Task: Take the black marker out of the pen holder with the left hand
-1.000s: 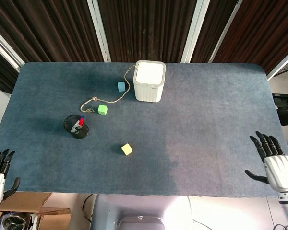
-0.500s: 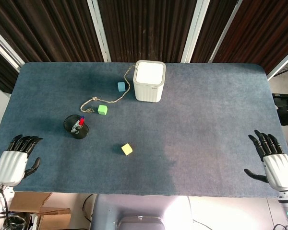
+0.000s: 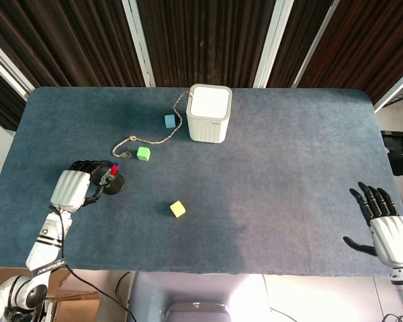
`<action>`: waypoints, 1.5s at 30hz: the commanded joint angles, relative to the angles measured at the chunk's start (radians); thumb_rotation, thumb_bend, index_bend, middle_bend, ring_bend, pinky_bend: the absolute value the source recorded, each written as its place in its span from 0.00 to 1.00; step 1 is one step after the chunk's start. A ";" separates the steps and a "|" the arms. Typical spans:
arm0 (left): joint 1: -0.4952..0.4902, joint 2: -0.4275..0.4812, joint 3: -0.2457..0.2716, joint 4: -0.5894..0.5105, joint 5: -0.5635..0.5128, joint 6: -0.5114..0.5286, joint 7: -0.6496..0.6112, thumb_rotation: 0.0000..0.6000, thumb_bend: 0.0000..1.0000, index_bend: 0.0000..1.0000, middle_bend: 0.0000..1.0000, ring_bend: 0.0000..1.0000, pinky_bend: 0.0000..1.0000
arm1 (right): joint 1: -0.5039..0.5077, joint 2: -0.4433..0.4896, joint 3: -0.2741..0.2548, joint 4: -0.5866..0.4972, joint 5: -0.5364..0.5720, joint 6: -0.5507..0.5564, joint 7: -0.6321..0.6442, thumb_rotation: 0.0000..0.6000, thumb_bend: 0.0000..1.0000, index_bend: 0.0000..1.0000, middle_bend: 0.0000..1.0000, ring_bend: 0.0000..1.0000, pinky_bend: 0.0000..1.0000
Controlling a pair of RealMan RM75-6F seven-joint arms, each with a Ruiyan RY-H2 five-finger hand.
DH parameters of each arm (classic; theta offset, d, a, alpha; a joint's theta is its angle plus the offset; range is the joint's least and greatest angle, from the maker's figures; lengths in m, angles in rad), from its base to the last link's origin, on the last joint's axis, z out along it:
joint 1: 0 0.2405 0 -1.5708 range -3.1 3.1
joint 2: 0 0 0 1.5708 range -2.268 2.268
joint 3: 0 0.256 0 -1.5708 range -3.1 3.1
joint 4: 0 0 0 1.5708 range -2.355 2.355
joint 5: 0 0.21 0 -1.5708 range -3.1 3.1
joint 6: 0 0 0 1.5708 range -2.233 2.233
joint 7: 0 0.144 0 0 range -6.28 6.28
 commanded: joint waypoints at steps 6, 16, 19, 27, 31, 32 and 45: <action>-0.025 -0.077 0.013 0.077 -0.035 0.013 0.032 1.00 0.37 0.38 0.31 0.28 0.27 | -0.002 -0.002 -0.001 0.008 0.002 0.001 0.006 1.00 0.00 0.00 0.02 0.00 0.00; -0.038 -0.140 0.016 0.148 -0.027 0.063 -0.004 1.00 0.36 0.42 0.42 0.38 0.33 | -0.002 -0.004 -0.002 0.013 0.004 -0.001 0.010 1.00 0.00 0.00 0.02 0.00 0.00; -0.044 -0.151 0.019 0.162 -0.024 0.069 -0.005 1.00 0.36 0.44 0.45 0.39 0.33 | -0.002 -0.004 -0.002 0.014 0.005 -0.003 0.010 1.00 0.00 0.00 0.02 0.00 0.00; -0.053 -0.165 0.016 0.178 -0.032 0.070 -0.008 1.00 0.36 0.48 0.50 0.42 0.35 | -0.003 -0.005 -0.002 0.017 0.008 -0.004 0.013 1.00 0.00 0.00 0.02 0.00 0.00; -0.060 -0.175 0.013 0.190 -0.045 0.063 -0.013 1.00 0.36 0.51 0.56 0.47 0.36 | -0.003 -0.006 -0.002 0.019 0.010 -0.007 0.016 1.00 0.00 0.00 0.02 0.00 0.00; -0.062 -0.176 0.014 0.191 -0.047 0.061 -0.016 1.00 0.37 0.52 0.58 0.48 0.36 | -0.003 -0.007 -0.003 0.020 0.010 -0.008 0.017 1.00 0.00 0.00 0.02 0.00 0.00; -0.065 -0.150 0.023 0.170 -0.024 0.090 -0.022 1.00 0.46 0.65 0.73 0.62 0.43 | -0.003 -0.007 -0.002 0.024 0.013 -0.008 0.024 1.00 0.00 0.00 0.02 0.00 0.00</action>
